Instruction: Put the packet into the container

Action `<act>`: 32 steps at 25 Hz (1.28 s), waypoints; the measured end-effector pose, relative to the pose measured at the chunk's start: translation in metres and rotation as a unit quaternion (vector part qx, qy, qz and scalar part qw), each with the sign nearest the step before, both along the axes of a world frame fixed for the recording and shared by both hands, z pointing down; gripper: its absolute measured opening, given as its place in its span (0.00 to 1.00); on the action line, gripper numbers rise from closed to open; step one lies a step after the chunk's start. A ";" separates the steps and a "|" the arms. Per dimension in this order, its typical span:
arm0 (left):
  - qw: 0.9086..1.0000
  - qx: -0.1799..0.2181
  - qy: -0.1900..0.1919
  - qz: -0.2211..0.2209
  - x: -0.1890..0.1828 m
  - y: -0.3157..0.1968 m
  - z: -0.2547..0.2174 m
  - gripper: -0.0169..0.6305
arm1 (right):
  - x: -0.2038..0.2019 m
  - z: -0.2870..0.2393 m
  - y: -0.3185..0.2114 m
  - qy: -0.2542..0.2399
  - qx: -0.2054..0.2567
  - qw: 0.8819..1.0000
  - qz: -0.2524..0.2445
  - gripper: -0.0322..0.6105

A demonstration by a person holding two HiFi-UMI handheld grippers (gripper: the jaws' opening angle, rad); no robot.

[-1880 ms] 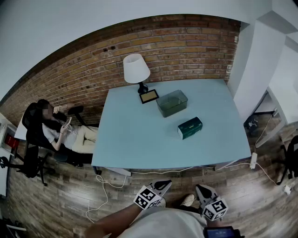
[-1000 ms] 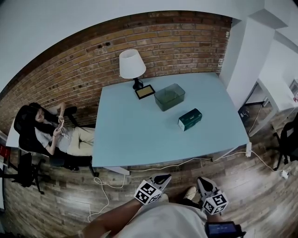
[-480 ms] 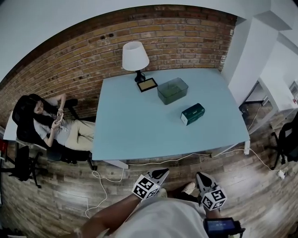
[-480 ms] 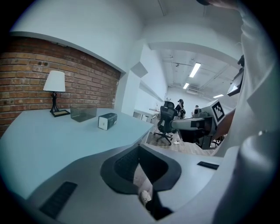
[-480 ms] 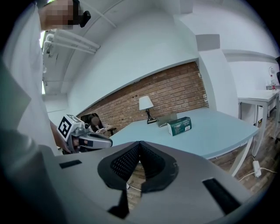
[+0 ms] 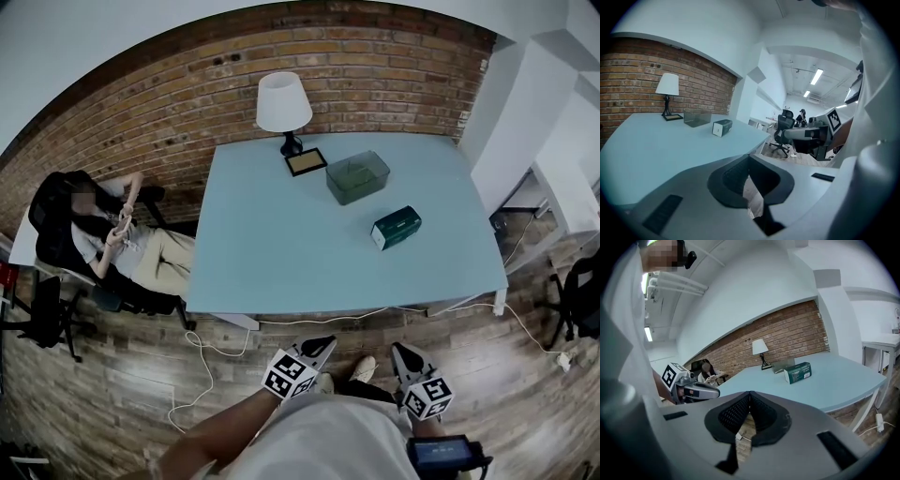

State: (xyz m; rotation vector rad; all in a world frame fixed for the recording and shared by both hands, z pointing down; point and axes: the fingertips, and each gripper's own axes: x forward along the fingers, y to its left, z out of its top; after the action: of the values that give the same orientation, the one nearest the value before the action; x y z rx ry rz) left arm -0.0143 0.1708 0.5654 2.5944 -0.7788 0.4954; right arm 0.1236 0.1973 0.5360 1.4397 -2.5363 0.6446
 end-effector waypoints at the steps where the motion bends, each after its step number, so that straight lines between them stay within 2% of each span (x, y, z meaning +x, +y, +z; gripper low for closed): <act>1: 1.000 -0.002 -0.001 -0.002 0.001 0.000 0.001 0.04 | 0.001 0.002 -0.003 0.000 -0.001 1.000 -0.004 0.07; 8: 1.000 -0.012 -0.022 -0.001 0.015 -0.007 0.010 0.04 | 0.011 0.005 -0.028 -0.007 -0.004 1.000 -0.019 0.07; 21: 0.999 -0.009 -0.043 -0.018 0.066 -0.066 0.011 0.04 | 0.072 0.011 -0.093 -0.025 -0.005 0.999 -0.025 0.07; 26: 0.998 -0.005 -0.050 -0.035 0.081 -0.089 0.009 0.04 | 0.094 0.018 -0.110 -0.030 -0.011 0.999 -0.030 0.07; 32: 0.997 -0.004 -0.056 -0.056 0.084 -0.106 0.002 0.04 | 0.099 0.021 -0.124 -0.038 -0.014 0.998 -0.042 0.07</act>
State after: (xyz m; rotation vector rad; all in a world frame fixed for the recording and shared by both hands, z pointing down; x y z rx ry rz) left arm 0.0693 0.0646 0.5677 2.5162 -0.9524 0.6132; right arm 0.2224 0.0736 0.5566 1.3148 -2.6181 0.7316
